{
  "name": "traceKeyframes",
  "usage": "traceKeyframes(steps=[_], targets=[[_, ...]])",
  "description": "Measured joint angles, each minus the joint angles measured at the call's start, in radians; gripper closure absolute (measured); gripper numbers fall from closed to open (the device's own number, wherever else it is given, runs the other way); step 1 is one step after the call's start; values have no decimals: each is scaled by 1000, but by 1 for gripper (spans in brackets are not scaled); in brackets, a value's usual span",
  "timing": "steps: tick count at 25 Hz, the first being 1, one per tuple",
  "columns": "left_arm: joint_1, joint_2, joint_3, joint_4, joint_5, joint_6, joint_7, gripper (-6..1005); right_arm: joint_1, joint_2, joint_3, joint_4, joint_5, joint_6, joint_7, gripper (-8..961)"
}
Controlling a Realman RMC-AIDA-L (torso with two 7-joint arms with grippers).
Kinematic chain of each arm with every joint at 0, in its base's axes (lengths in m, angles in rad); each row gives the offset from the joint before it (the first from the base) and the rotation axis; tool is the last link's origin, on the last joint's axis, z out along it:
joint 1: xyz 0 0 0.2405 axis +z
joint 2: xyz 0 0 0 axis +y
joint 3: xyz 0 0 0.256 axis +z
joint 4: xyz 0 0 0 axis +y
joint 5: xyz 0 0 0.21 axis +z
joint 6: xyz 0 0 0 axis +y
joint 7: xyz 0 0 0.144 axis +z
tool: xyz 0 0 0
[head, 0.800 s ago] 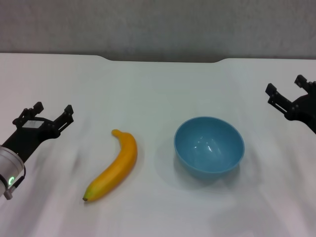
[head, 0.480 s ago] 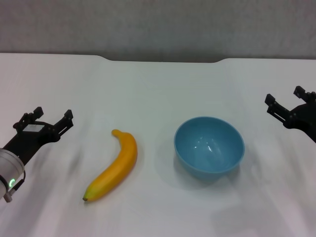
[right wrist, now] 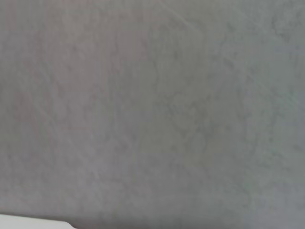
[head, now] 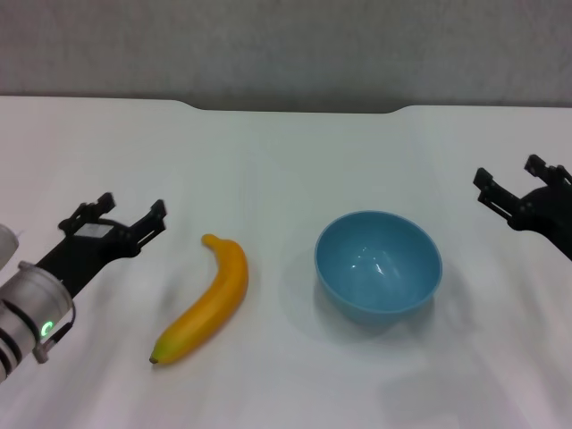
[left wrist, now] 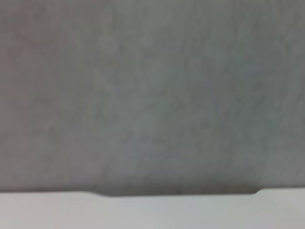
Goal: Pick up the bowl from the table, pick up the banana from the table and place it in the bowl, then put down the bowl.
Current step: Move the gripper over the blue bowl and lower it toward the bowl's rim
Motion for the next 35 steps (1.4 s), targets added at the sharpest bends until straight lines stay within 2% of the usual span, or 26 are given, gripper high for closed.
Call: traceKeyframes(steps=[4,9,13,14,15,16,18,21,26,31,35], targets=[[35,9,11,-100,32,37,-36,109,-3,-5,-33,-47,-17,2,55,50],[102,29,-2,-289,176,176,-149,109,-57,-14,-44,-226,-150,77,193,50],[142,40,-21,-403,301,252,-252,109,-141,-16,-43,-496,-384,264,401,50],[150,39,-33,-422,333,260,-274,109,-173,-16,-44,-619,-530,334,553,50],[155,36,-45,-428,364,263,-292,109,-183,-16,-42,-670,-614,352,639,50],[159,31,-60,-434,393,265,-309,109,-183,-16,-42,-670,-614,352,639,50],[161,21,-85,-432,448,266,-339,108,-188,-18,-34,-733,-775,363,819,50],[162,11,-101,-428,500,271,-362,108,-159,-33,-6,-786,-1064,330,1135,51],[166,6,-104,-427,516,276,-358,108,-42,-51,107,-788,-1485,138,1542,51],[164,5,-105,-426,518,278,-358,108,52,-36,214,-796,-1854,27,1765,56],[161,5,-105,-426,518,279,-357,108,110,-27,282,-786,-1984,-37,1825,56]])
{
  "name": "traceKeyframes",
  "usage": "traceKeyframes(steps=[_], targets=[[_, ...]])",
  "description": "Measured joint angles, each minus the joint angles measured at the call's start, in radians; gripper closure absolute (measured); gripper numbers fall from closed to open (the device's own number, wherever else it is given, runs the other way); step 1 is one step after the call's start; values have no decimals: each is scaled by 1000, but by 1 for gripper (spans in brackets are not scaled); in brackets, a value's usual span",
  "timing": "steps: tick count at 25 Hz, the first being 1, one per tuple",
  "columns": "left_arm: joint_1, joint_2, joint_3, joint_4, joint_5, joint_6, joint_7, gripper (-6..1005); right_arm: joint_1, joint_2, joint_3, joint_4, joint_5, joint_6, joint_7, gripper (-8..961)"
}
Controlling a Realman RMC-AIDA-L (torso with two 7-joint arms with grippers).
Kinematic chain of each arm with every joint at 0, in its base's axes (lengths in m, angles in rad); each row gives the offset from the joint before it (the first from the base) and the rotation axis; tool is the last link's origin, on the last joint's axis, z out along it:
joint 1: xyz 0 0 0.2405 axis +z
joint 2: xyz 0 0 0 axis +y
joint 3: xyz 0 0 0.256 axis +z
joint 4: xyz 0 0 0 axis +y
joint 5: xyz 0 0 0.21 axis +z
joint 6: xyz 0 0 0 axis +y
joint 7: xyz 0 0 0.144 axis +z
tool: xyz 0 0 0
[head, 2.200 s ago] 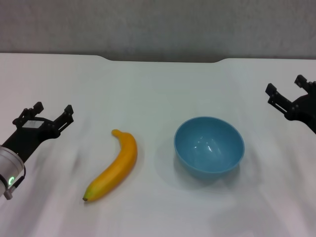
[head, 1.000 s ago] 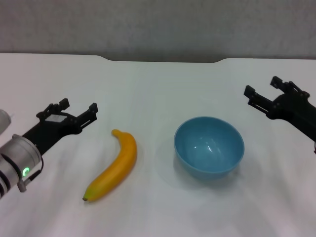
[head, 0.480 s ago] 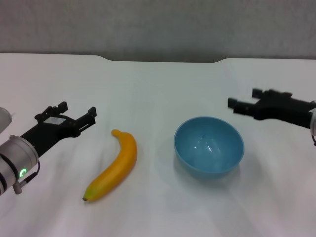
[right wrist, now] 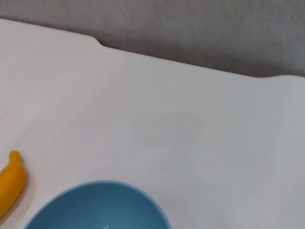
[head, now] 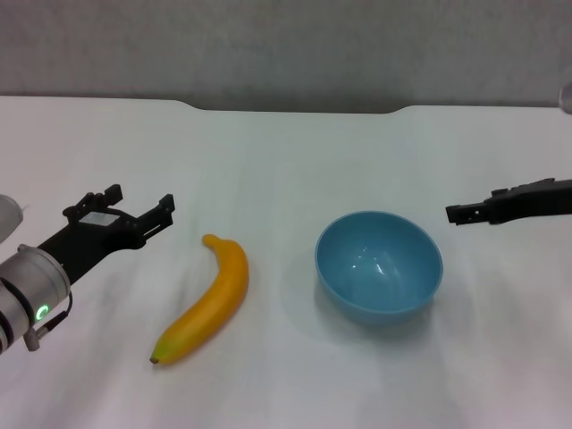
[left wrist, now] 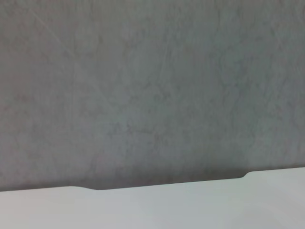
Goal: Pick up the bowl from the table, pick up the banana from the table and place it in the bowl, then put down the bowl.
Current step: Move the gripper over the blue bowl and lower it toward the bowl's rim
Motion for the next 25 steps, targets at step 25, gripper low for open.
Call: traceKeyframes(steps=[25], targets=[[-14,-1,1,7,-5,0,-1,108,225,6,49,324,-112,-12,79,58]])
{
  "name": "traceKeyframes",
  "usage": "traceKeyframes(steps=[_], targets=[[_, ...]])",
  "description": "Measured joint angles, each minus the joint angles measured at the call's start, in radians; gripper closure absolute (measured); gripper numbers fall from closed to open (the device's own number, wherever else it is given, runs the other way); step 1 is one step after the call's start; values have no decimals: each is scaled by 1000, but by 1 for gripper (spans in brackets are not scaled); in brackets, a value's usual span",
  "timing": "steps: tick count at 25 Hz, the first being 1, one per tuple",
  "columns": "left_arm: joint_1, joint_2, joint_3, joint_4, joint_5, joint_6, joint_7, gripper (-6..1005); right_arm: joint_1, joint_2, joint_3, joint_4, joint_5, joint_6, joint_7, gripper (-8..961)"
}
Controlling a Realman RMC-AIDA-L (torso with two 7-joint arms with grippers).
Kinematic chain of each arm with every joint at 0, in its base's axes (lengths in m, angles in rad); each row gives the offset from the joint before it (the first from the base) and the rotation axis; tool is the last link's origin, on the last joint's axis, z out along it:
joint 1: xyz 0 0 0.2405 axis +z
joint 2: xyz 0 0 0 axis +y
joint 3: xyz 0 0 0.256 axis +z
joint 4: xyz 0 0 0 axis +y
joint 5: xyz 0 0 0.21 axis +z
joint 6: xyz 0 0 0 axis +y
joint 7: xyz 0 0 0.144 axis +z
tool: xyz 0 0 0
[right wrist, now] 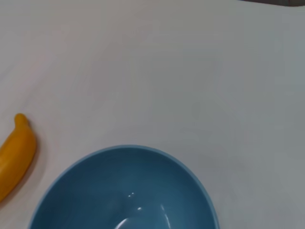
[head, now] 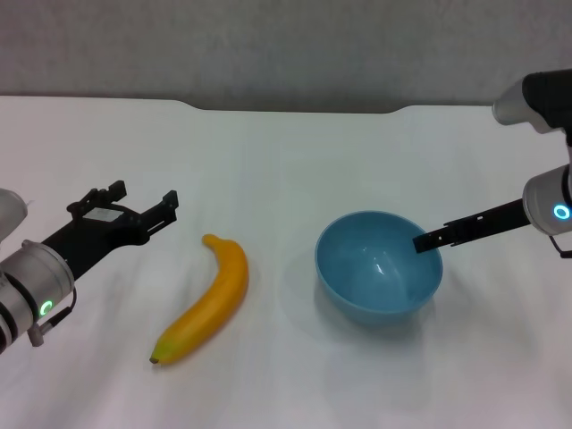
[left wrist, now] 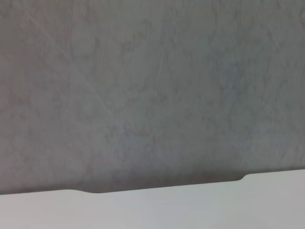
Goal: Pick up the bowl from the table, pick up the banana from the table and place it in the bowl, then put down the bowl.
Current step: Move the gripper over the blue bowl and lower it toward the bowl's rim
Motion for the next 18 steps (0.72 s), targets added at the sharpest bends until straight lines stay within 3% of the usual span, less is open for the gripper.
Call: traceKeyframes(steps=[4,10,18], targets=[[-3,-1,0,2,-1,-4,-3,108,-5,6,-1,30,6,42,-1,58],[-16,-3,0,13,-3,-4,-4,108,42,10,-11,140,8,103,-4,59],[-27,-4,6,15,-3,-6,-5,108,56,13,-35,175,33,147,-8,59]])
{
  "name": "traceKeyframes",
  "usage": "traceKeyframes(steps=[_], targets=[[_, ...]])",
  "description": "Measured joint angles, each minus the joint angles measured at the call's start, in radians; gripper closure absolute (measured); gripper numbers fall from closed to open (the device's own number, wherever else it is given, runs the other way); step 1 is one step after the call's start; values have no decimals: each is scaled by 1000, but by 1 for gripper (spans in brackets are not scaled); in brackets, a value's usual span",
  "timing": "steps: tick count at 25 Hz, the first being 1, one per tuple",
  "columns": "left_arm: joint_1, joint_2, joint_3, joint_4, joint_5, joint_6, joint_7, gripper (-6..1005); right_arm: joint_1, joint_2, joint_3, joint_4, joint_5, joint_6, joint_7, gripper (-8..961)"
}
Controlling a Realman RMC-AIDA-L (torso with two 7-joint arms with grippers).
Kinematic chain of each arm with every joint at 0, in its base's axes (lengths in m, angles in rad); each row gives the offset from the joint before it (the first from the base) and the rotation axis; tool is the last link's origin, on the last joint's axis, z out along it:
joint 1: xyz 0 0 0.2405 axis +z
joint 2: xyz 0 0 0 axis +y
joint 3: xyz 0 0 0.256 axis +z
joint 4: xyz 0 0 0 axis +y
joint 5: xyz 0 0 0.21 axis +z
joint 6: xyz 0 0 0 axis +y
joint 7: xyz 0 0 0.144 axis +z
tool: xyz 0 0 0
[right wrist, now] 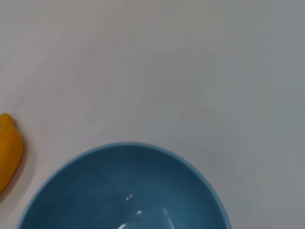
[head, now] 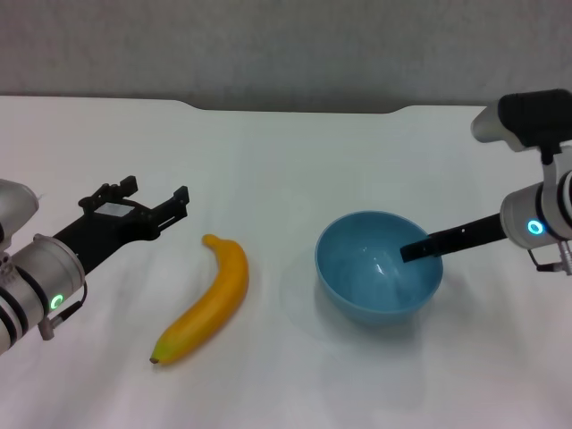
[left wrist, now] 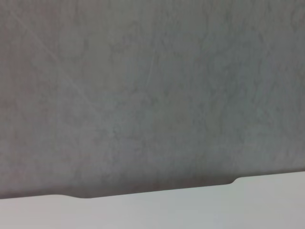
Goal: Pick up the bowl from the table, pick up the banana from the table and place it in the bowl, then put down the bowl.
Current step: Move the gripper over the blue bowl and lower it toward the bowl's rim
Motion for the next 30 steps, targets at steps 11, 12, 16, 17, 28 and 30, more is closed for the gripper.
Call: traceKeyframes(steps=[11,12,16,17,28,30], targets=[[-10,-3,-3,3,0,0,-1,109,20,8,-38,57,2,48,-2,60],[-10,-3,-3,3,0,-1,-2,109,22,8,-48,62,5,55,-2,60],[-10,-4,-4,3,0,-2,-3,109,26,10,-93,71,40,67,-2,61],[-10,-4,-2,3,-1,-1,-3,109,26,10,-105,71,48,72,-2,61],[-16,-5,0,16,-1,-5,-5,109,15,9,-164,73,70,98,8,135],[-15,-5,-1,18,-2,-5,-5,109,14,9,-183,73,70,104,10,165]])
